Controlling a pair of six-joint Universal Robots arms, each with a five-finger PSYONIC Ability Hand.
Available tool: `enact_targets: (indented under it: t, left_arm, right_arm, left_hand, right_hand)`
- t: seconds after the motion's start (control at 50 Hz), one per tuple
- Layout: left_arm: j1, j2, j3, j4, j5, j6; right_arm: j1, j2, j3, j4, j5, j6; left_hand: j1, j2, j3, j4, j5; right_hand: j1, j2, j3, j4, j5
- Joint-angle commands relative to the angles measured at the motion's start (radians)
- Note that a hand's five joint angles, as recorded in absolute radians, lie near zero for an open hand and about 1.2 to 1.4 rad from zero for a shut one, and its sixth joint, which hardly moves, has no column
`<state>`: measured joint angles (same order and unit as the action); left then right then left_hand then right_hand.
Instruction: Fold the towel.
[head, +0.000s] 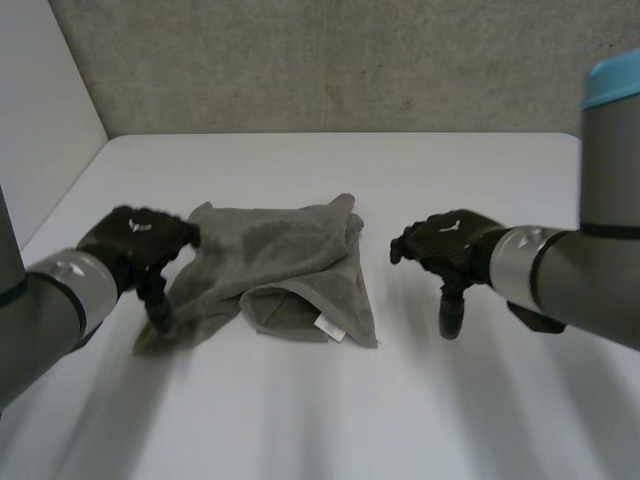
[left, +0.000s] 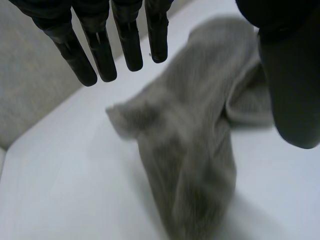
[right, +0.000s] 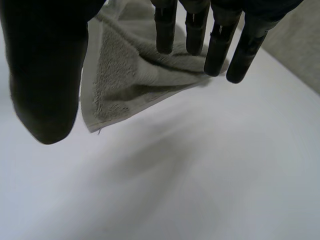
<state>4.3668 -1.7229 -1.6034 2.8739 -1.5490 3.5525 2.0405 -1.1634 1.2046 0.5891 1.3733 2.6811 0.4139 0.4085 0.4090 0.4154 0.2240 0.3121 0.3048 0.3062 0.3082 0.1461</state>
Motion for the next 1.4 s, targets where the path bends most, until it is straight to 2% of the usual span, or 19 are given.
enact_targets:
  t: [0.02, 0.12, 0.16, 0.34, 0.4, 0.56, 0.74, 0.78, 0.84, 0.88, 1.0, 1.04, 1.06, 1.1, 1.12, 1.14, 1.28, 1.4]
  left_arm:
    - [0.066, -0.058, -0.102, 0.154, 0.001, 0.039]
    - [0.077, -0.113, -0.121, 0.220, -0.005, 0.042]
    - [0.079, -0.159, -0.118, 0.229, -0.006, 0.043]
    - [0.080, -0.225, -0.118, 0.258, -0.008, 0.035]
    - [0.079, -0.257, -0.119, 0.315, -0.011, 0.035]
    - [0.079, -0.287, -0.119, 0.389, -0.013, 0.040]
    - [0.079, -0.313, -0.110, 0.418, -0.014, 0.046]
    - [0.079, -0.333, -0.101, 0.424, -0.014, 0.046]
    - [0.079, -0.343, -0.098, 0.424, -0.014, 0.046]
    - [0.079, -0.356, -0.090, 0.424, -0.014, 0.046]
    - [0.079, -0.359, -0.092, 0.424, -0.014, 0.046]
    - [0.079, -0.357, -0.090, 0.424, -0.014, 0.046]
    - [0.079, -0.357, -0.090, 0.424, -0.014, 0.046]
    - [0.079, -0.356, -0.090, 0.424, -0.014, 0.045]
    - [0.079, -0.356, -0.090, 0.424, -0.014, 0.045]
    - [0.079, -0.354, -0.090, 0.424, -0.014, 0.045]
    - [0.080, -0.333, -0.087, 0.424, -0.014, 0.039]
    - [0.082, -0.253, -0.085, 0.424, -0.010, 0.034]
  right_arm:
    - [0.055, 0.119, 0.010, -0.140, 0.023, 0.042]
    - [0.078, 0.189, 0.015, -0.213, 0.029, 0.131]
    - [0.084, 0.215, 0.024, -0.265, 0.029, 0.212]
    - [0.096, 0.219, 0.075, -0.405, 0.035, 0.325]
    - [0.115, 0.225, 0.105, -0.483, 0.044, 0.397]
    - [0.147, 0.257, 0.131, -0.555, 0.101, 0.427]
    - [0.155, 0.292, 0.141, -0.621, 0.118, 0.428]
    - [0.155, 0.301, 0.142, -0.640, 0.127, 0.428]
    - [0.155, 0.301, 0.144, -0.649, 0.139, 0.430]
    - [0.155, 0.300, 0.147, -0.667, 0.170, 0.430]
    - [0.155, 0.297, 0.145, -0.677, 0.185, 0.430]
    - [0.155, 0.298, 0.147, -0.681, 0.185, 0.431]
    - [0.155, 0.298, 0.147, -0.681, 0.185, 0.431]
    - [0.155, 0.303, 0.150, -0.689, 0.185, 0.431]
    - [0.155, 0.303, 0.150, -0.689, 0.185, 0.431]
    - [0.155, 0.304, 0.151, -0.693, 0.184, 0.431]
    - [0.152, 0.294, 0.159, -0.701, 0.164, 0.447]
    - [0.139, 0.236, 0.155, -0.687, 0.101, 0.491]
  left_hand:
    - [-0.030, -0.025, -0.025, -0.032, -0.015]
    - [-0.027, -0.022, -0.022, -0.029, -0.012]
    - [-0.027, -0.022, -0.022, -0.029, -0.012]
    - [-0.024, -0.019, -0.019, -0.026, -0.009]
    - [-0.018, -0.013, -0.013, -0.020, -0.003]
    - [-0.001, 0.005, 0.004, -0.002, 0.015]
    - [0.076, 0.081, 0.080, 0.074, 0.091]
    - [0.169, 0.174, 0.174, 0.168, 0.185]
    - [0.184, 0.190, 0.189, 0.183, 0.200]
    - [0.260, 0.265, 0.265, 0.259, 0.275]
    - [0.407, 0.413, 0.412, 0.406, 0.423]
    - [0.615, 0.620, 0.620, 0.613, 0.630]
    - [0.616, 0.621, 0.621, 0.614, 0.631]
    - [0.829, 0.834, 0.834, 0.827, 0.844]
    - [0.830, 0.835, 0.835, 0.829, 0.845]
    - [0.981, 0.986, 0.986, 0.979, 0.996]
    - [0.982, 0.988, 0.987, 0.981, 0.998]
    - [0.982, 0.988, 0.987, 0.981, 0.998]
  right_hand:
    - [0.081, 0.088, 0.087, 0.085, 0.073]
    - [0.134, 0.141, 0.140, 0.138, 0.126]
    - [0.134, 0.141, 0.140, 0.138, 0.126]
    - [0.146, 0.153, 0.152, 0.150, 0.137]
    - [0.155, 0.162, 0.160, 0.158, 0.146]
    - [0.169, 0.177, 0.175, 0.173, 0.161]
    - [0.251, 0.259, 0.257, 0.255, 0.243]
    - [0.298, 0.305, 0.304, 0.302, 0.290]
    - [0.328, 0.335, 0.334, 0.332, 0.319]
    - [0.413, 0.420, 0.418, 0.416, 0.404]
    - [0.595, 0.602, 0.601, 0.599, 0.586]
    - [0.756, 0.763, 0.761, 0.759, 0.747]
    - [0.756, 0.764, 0.762, 0.760, 0.748]
    - [1.002, 1.009, 1.008, 1.006, 0.993]
    - [1.003, 1.010, 1.009, 1.007, 0.995]
    - [1.083, 1.091, 1.089, 1.087, 1.075]
    - [1.084, 1.091, 1.090, 1.088, 1.076]
    - [1.084, 1.091, 1.090, 1.088, 1.076]
